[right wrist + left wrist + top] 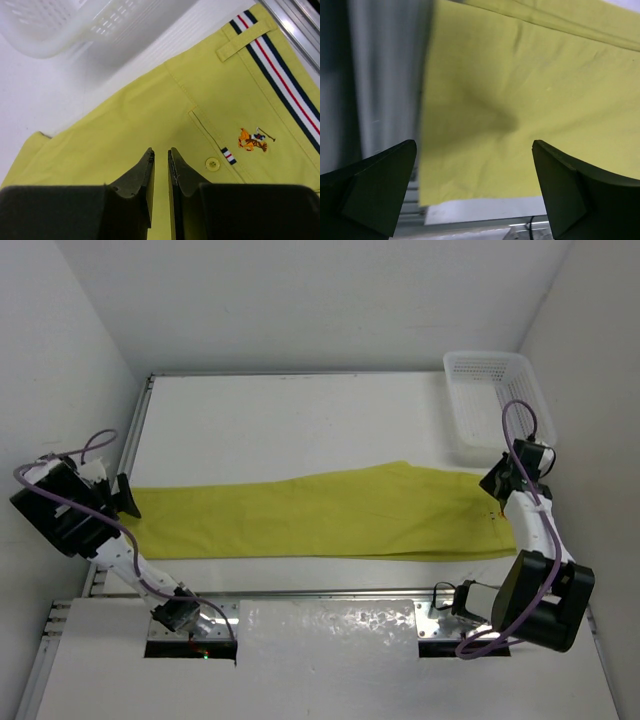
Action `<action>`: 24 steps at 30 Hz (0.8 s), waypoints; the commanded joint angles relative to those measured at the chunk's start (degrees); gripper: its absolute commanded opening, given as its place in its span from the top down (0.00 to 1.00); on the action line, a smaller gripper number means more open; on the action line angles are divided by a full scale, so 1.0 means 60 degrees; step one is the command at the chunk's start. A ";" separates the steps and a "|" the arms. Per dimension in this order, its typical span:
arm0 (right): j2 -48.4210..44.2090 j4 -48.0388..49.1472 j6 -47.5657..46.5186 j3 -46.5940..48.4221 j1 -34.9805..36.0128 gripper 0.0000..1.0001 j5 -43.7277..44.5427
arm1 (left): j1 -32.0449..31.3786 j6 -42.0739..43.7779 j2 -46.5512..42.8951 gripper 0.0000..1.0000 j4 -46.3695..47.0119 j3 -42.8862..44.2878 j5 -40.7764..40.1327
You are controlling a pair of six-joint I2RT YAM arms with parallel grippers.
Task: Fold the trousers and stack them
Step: Fold the trousers
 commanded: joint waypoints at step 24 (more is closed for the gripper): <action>-0.0699 -0.0775 -0.1014 -0.0571 0.0247 0.87 0.0062 | -0.0126 0.1003 -0.0491 1.00 -0.1121 0.1954 0.0100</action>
